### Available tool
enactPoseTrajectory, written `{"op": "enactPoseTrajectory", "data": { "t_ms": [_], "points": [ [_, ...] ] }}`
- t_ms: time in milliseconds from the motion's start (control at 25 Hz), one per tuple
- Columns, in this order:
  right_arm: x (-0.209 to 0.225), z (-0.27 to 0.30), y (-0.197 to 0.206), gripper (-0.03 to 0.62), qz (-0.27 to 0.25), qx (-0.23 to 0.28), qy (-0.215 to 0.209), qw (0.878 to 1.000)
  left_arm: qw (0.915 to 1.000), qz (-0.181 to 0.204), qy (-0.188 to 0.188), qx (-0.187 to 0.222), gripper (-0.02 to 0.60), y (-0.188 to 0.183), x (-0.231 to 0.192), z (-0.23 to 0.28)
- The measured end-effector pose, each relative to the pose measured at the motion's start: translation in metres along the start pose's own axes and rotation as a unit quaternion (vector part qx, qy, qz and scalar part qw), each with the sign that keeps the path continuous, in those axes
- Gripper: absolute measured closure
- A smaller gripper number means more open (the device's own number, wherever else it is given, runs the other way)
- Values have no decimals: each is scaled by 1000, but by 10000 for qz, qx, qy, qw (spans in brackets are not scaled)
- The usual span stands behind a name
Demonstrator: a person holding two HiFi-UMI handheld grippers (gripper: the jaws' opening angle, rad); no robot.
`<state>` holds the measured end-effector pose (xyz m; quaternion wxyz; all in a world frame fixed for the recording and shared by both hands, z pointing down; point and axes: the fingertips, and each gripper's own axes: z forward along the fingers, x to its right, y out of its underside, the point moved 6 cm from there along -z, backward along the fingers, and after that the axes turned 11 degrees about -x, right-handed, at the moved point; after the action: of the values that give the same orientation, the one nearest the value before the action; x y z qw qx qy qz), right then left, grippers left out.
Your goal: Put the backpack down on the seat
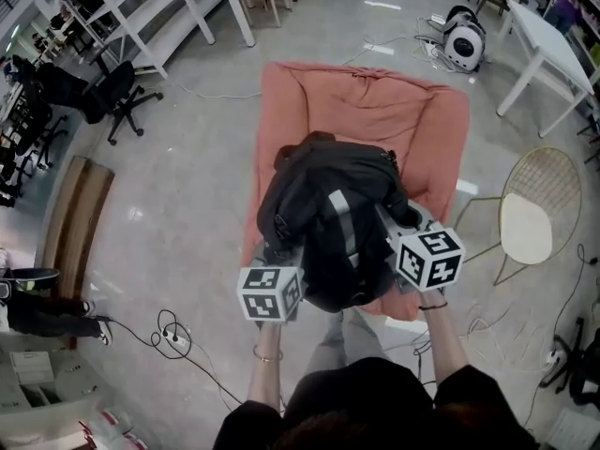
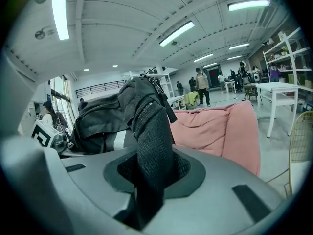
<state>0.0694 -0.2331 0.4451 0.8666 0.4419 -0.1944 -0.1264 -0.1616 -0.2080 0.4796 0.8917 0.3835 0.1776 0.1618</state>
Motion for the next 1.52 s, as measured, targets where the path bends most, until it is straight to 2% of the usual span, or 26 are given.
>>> {"op": "enactPoseTrajectory", "data": {
  "t_ms": [480, 1000, 1520],
  "points": [
    [48, 83, 5, 514, 226, -508, 6, 9985, 9987, -198, 61, -474, 471, -7, -38, 91],
    [76, 155, 1, 514, 258, -630, 55, 9977, 9979, -279, 63, -590, 471, -17, -79, 157],
    [94, 227, -13, 514, 39, -736, 210, 9971, 9964, -522, -176, -650, 466, -29, -120, 209]
  ]
}}
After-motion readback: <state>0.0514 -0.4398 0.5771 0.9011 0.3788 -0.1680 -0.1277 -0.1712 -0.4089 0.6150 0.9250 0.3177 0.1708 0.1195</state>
